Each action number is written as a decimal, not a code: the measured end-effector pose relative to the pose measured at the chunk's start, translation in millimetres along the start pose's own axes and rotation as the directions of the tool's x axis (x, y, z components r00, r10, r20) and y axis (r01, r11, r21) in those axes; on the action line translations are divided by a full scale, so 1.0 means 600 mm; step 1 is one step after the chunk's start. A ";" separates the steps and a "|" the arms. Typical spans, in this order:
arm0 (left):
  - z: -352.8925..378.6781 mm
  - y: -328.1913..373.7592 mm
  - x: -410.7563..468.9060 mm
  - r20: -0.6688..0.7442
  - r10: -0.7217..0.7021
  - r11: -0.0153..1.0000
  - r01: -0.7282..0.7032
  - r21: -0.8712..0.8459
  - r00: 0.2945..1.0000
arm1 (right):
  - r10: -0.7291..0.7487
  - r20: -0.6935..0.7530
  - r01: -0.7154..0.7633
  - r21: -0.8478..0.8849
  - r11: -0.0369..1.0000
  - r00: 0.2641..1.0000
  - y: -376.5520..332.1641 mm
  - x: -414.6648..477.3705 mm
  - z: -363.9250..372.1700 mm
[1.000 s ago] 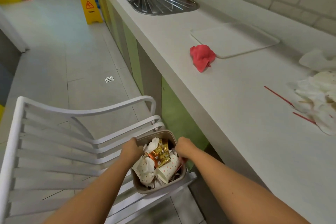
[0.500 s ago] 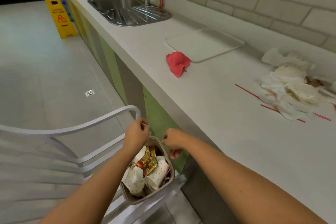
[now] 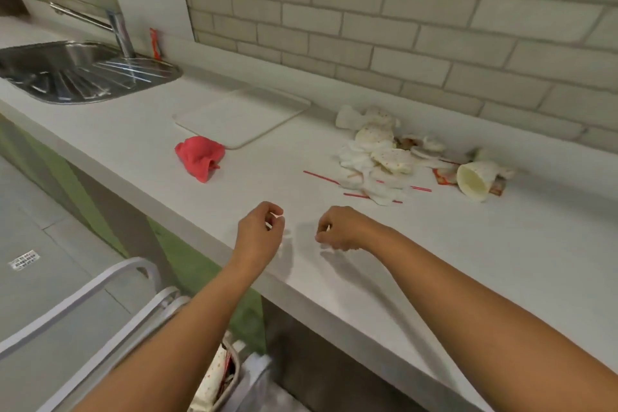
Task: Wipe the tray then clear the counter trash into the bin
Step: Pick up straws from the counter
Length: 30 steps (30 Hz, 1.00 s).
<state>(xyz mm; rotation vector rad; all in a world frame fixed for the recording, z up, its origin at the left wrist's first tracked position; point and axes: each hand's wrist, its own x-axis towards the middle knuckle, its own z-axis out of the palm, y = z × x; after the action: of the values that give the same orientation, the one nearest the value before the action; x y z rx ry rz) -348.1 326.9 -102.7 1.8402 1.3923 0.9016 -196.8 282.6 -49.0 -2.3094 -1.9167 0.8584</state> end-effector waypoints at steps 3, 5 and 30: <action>0.040 0.024 0.015 0.054 0.023 0.999 -0.025 0.024 0.998 | 0.047 -0.173 -0.046 0.008 0.999 0.984 0.072 0.021 -0.028; 0.065 0.036 0.026 0.089 0.028 0.999 -0.031 0.035 0.996 | 0.104 -0.287 -0.102 0.024 0.995 0.952 0.113 0.036 -0.045; 0.195 0.090 0.223 0.267 0.063 0.827 -0.200 0.526 0.962 | -0.014 -0.288 0.090 0.251 0.964 0.957 0.268 0.134 -0.142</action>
<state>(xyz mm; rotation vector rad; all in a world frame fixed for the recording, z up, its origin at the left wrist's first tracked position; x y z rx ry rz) -196.1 434.1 -104.1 2.4078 1.4794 0.3248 -8.3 344.1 -64.9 -2.0859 -1.6301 0.6813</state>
